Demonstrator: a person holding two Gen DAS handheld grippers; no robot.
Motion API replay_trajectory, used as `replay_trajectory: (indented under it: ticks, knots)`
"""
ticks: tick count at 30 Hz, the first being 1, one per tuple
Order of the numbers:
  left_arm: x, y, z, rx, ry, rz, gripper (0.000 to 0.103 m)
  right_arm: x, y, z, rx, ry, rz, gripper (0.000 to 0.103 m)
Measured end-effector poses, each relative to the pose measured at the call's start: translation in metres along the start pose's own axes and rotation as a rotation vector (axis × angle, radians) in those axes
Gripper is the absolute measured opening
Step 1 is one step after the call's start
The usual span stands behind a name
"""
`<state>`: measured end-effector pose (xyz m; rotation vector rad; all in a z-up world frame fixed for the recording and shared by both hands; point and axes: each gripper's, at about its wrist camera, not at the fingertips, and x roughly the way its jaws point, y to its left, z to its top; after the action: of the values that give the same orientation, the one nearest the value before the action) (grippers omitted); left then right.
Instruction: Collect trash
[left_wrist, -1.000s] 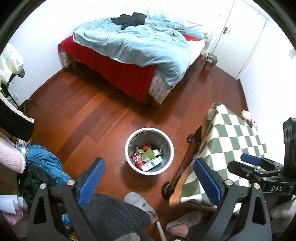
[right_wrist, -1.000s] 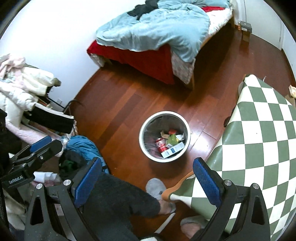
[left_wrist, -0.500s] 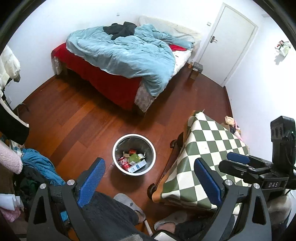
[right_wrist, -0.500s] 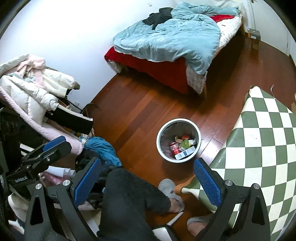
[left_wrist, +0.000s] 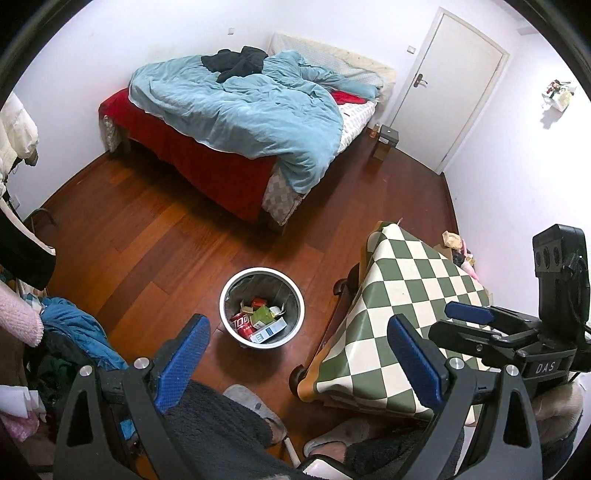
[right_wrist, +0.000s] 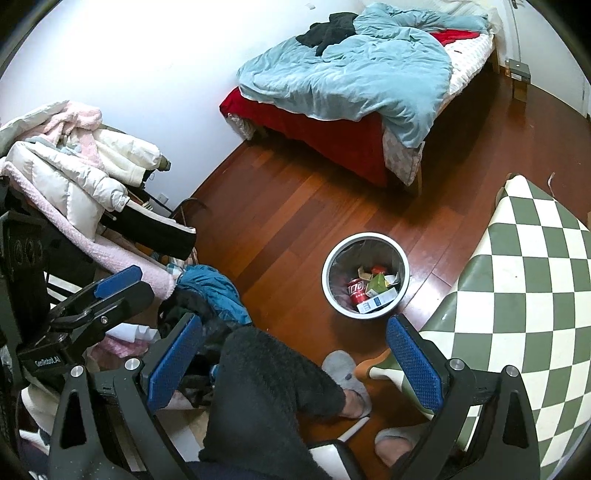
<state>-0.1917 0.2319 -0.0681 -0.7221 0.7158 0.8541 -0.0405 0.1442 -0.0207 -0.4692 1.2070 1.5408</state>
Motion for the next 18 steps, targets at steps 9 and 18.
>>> replay_trajectory:
  ticks: [9, 18]
  knots:
    - [-0.0019, 0.0024, -0.0028, -0.005, 0.011, -0.011, 0.103, 0.0005, 0.0002, -0.0028, -0.002, 0.005, 0.005, 0.102]
    - [-0.0024, -0.0043, -0.0046, -0.003, 0.018, -0.031, 0.103, -0.004, -0.0029, -0.0034, 0.002, 0.004, 0.005, 0.103]
